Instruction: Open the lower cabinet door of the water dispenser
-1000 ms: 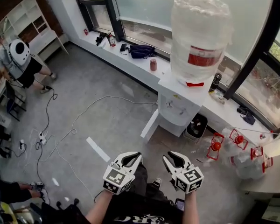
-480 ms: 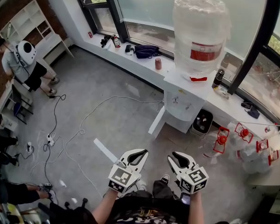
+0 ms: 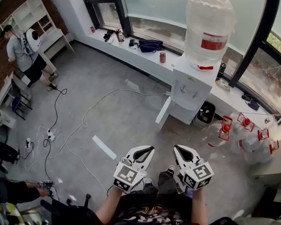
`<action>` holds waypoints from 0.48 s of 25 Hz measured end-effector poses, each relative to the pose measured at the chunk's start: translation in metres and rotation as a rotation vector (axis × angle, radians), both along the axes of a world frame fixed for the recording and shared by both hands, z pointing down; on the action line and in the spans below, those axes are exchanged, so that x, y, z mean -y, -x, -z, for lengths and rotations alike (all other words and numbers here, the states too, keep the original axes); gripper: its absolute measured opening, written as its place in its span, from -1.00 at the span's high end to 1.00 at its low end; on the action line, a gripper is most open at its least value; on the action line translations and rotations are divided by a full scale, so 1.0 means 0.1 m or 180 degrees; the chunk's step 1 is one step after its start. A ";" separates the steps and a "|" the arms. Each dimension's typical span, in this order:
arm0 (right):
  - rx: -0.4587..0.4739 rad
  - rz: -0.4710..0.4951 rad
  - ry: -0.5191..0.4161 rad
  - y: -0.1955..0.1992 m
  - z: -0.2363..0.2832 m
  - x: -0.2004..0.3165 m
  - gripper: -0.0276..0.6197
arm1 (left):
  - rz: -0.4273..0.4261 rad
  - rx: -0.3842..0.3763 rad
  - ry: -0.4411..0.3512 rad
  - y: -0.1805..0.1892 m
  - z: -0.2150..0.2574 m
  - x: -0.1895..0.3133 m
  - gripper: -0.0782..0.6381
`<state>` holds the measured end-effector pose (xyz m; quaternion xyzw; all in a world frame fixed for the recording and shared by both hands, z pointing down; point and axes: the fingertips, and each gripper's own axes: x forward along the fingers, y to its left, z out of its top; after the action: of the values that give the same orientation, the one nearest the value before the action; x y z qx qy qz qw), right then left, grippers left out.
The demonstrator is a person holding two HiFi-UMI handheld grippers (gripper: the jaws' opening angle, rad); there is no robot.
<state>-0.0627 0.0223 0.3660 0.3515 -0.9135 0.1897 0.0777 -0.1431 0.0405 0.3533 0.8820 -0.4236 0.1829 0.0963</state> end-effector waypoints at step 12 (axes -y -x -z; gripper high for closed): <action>-0.0236 -0.0033 -0.0212 0.39 0.23 -0.84 0.87 | -0.0269 -0.0174 -0.0148 0.17 0.17 -0.80 0.73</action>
<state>-0.1014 0.1060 0.3432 0.3654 -0.9139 0.1465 0.0988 -0.1597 0.1205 0.3367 0.9057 -0.3873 0.1527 0.0794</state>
